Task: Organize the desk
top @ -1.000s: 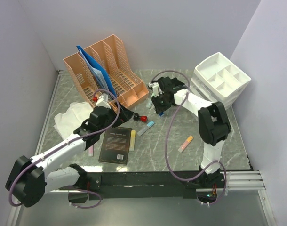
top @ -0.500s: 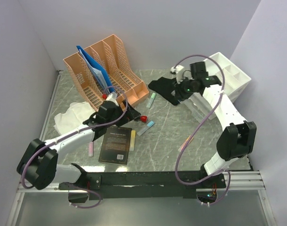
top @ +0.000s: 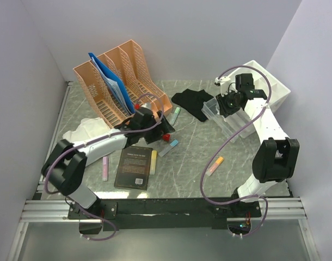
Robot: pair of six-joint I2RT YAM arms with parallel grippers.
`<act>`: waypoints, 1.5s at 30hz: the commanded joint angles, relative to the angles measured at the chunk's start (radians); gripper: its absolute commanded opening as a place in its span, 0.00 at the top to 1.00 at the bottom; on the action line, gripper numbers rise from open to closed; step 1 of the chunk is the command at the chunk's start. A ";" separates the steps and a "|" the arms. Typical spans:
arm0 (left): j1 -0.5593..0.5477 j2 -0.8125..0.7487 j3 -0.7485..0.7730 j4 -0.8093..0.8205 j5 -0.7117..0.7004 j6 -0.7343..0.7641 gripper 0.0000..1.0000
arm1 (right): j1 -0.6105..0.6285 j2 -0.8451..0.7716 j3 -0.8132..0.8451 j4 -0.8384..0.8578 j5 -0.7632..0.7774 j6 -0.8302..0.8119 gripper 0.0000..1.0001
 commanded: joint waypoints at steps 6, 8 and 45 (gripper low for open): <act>-0.116 0.181 0.275 -0.355 -0.220 -0.105 0.01 | -0.015 -0.006 0.011 0.034 0.002 -0.008 0.53; -0.126 0.222 0.335 -0.435 -0.251 -0.121 0.02 | -0.015 -0.017 0.016 0.020 -0.028 -0.003 0.50; -0.117 0.626 0.702 -0.849 -0.464 -0.497 0.39 | -0.014 -0.207 -0.141 0.068 -0.282 0.104 0.35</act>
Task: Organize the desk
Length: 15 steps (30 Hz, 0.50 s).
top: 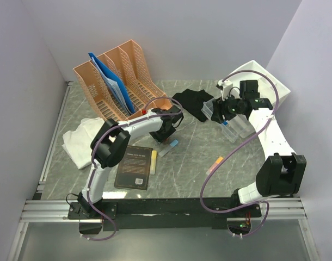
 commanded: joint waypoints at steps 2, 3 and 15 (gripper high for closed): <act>0.005 0.024 -0.004 -0.055 0.009 -0.001 0.41 | -0.004 -0.048 -0.009 0.039 -0.023 0.018 0.34; 0.005 0.020 -0.007 -0.049 0.009 0.004 0.42 | -0.004 -0.050 -0.011 0.039 -0.023 0.018 0.35; -0.047 -0.104 0.019 0.009 -0.035 0.207 0.78 | -0.006 -0.079 0.004 0.033 -0.028 0.009 0.34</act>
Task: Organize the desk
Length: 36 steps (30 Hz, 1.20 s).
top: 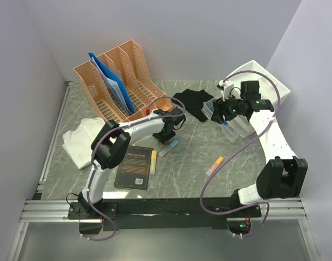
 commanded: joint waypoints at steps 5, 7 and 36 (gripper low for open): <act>-0.027 -0.152 0.001 0.129 0.052 0.229 0.86 | -0.006 -0.065 0.035 0.022 -0.025 -0.003 0.34; -0.027 -0.164 0.007 0.180 0.108 0.254 0.87 | -0.006 -0.074 0.046 0.022 -0.024 -0.002 0.34; -0.034 0.161 0.479 0.754 0.698 0.071 0.84 | -0.211 -0.160 0.230 0.126 -0.088 0.253 0.30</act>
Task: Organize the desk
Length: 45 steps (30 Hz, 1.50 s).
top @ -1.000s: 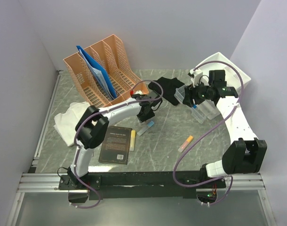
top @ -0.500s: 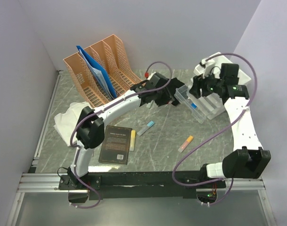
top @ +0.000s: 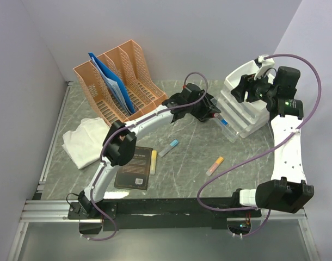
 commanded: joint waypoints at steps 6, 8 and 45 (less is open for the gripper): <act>-0.007 0.051 0.061 0.252 0.131 -0.113 0.68 | -0.010 -0.037 0.013 0.039 -0.039 0.025 0.30; -0.007 0.046 0.021 0.369 0.142 -0.134 0.61 | -0.010 -0.036 0.012 0.036 -0.043 0.022 0.29; 0.171 -0.570 -0.600 0.332 -0.154 0.384 0.26 | -0.003 0.168 0.038 -0.240 0.054 -0.196 0.43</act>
